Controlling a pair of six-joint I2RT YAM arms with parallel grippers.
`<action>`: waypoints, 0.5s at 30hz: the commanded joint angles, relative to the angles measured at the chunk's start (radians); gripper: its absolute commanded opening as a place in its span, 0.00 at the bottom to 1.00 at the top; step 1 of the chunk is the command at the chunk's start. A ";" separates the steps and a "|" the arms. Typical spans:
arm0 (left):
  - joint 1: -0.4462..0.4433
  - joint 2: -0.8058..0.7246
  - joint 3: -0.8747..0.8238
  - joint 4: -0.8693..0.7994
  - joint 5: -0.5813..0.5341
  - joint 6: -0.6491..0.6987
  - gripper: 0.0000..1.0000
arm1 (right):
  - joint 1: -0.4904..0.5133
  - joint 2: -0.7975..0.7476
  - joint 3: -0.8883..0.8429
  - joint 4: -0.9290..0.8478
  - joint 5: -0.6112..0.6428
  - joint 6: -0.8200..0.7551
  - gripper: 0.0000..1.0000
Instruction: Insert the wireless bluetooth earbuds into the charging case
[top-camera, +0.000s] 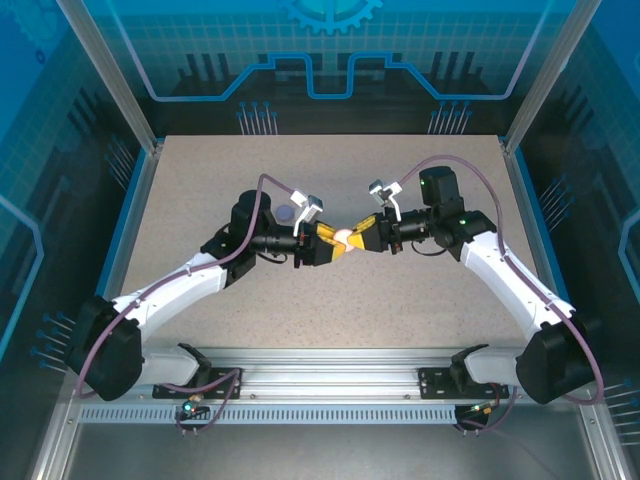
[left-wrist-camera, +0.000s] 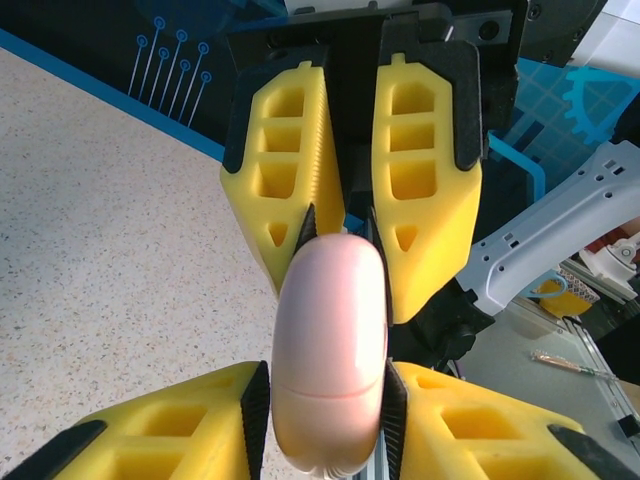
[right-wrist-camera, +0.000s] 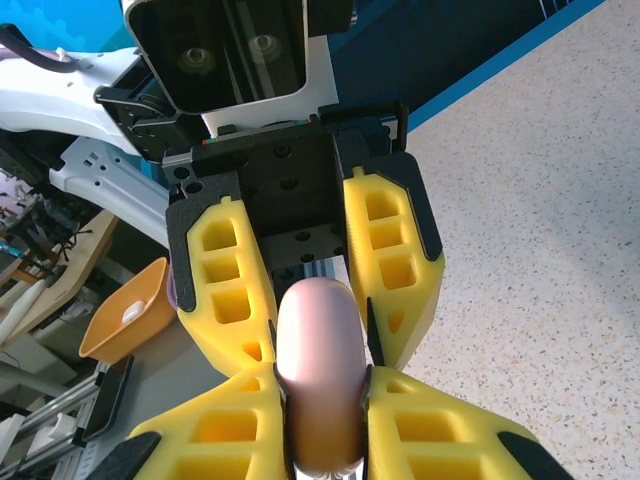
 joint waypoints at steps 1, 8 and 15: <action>-0.010 -0.021 0.010 0.021 0.021 0.004 0.36 | -0.005 -0.018 0.030 0.033 -0.038 0.025 0.14; -0.019 0.006 0.031 0.033 0.037 -0.007 0.32 | 0.003 -0.018 0.031 0.037 -0.036 0.025 0.14; -0.024 0.025 0.049 0.045 0.042 -0.018 0.29 | 0.010 -0.018 0.032 0.015 -0.036 0.006 0.15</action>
